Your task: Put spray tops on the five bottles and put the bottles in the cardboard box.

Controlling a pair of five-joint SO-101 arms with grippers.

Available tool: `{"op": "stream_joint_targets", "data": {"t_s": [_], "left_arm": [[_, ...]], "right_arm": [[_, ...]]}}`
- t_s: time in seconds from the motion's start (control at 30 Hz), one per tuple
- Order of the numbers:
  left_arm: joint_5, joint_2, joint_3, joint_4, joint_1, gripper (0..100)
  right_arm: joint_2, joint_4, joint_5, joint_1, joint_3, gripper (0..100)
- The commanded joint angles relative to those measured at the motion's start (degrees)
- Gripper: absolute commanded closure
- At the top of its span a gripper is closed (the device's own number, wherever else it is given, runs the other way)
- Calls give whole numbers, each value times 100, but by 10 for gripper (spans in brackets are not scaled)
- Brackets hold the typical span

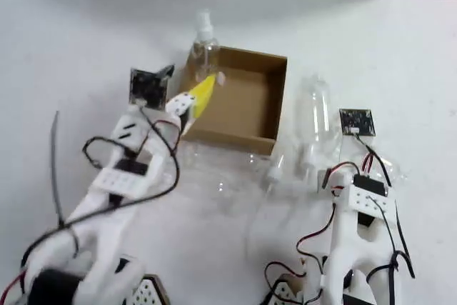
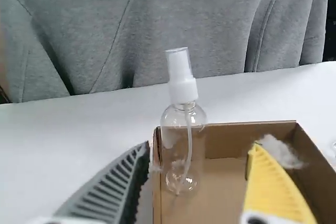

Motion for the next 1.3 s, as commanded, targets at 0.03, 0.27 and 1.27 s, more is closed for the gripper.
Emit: {"op": "stream_joint_targets", "data": {"t_s": [0.03,0.27,1.27], "left_arm": [[18,-2229,88,2365,-277,717],[9,-4374,62,4791,-664,717],[-3402,-7758,782,9354,-1033,949]], "right_arm": [[-48,-66,62,-48,26,967],[-48,-66,62,-57,35,967],[-48,-31,53,-31,44,967]]}}
